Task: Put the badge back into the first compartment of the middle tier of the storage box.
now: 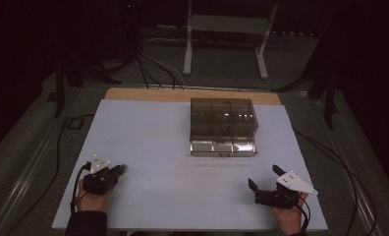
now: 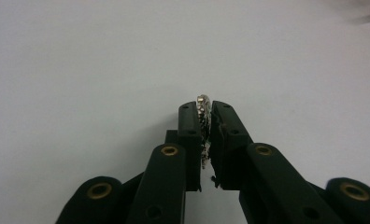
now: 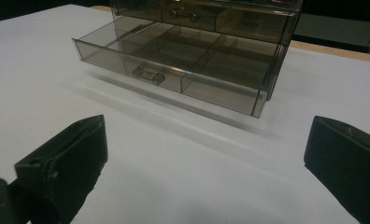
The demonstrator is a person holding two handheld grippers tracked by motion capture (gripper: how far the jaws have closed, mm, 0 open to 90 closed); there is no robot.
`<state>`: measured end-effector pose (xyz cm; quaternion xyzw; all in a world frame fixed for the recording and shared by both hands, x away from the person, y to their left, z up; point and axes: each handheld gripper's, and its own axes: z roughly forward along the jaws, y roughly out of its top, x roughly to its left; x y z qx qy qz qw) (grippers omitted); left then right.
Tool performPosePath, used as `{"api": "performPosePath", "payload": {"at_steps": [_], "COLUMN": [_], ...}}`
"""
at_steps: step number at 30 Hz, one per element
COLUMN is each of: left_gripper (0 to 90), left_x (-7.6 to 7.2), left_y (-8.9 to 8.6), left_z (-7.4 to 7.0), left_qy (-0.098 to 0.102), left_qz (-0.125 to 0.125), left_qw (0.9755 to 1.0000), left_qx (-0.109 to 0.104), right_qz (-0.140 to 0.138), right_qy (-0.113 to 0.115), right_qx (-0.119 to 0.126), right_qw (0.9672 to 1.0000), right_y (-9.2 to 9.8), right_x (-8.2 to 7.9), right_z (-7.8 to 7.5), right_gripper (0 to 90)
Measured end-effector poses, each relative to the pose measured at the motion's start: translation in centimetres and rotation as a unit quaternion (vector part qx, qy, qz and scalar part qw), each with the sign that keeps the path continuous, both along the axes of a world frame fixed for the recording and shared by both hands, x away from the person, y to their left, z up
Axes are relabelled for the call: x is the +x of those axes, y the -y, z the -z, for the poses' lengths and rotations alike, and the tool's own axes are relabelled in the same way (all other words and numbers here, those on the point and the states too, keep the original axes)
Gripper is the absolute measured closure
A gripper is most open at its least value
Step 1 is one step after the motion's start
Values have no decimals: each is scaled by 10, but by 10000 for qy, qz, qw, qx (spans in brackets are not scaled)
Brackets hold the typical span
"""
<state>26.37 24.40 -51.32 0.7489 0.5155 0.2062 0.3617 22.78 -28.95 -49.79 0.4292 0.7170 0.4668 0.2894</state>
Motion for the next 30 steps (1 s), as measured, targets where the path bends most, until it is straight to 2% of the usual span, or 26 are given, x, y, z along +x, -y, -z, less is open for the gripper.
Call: {"api": "performPosePath", "payload": {"at_steps": [2, 4, 9, 17, 30], "left_gripper": [877, 879, 874, 887, 887], "left_x": [-2, -2, 0, 2, -3], "left_y": [2, 6, 6, 4, -1], "left_z": [0, 0, 1, 0, -5], "left_qy": [-3, -5, -13, -66, 99], "left_qz": [92, 94, 91, 109, -2], "left_qw": [10000, 9999, 9998, 9999, 9999], "left_qx": [7, 124, 182, 57, -95], "right_qz": [-2, -5, -6, 5, 73], "right_qy": [4, 4, 14, 17, 54], "right_qx": [-22, -46, -69, -23, 166], "right_qw": [10000, 10000, 10000, 10000, 9998], "right_y": [0, -1, -1, -1, 6], "right_x": [0, 0, 0, 0, -4], "right_z": [0, 0, 0, 0, -2], "right_gripper": [0, 0, 0, 0, 0]}}
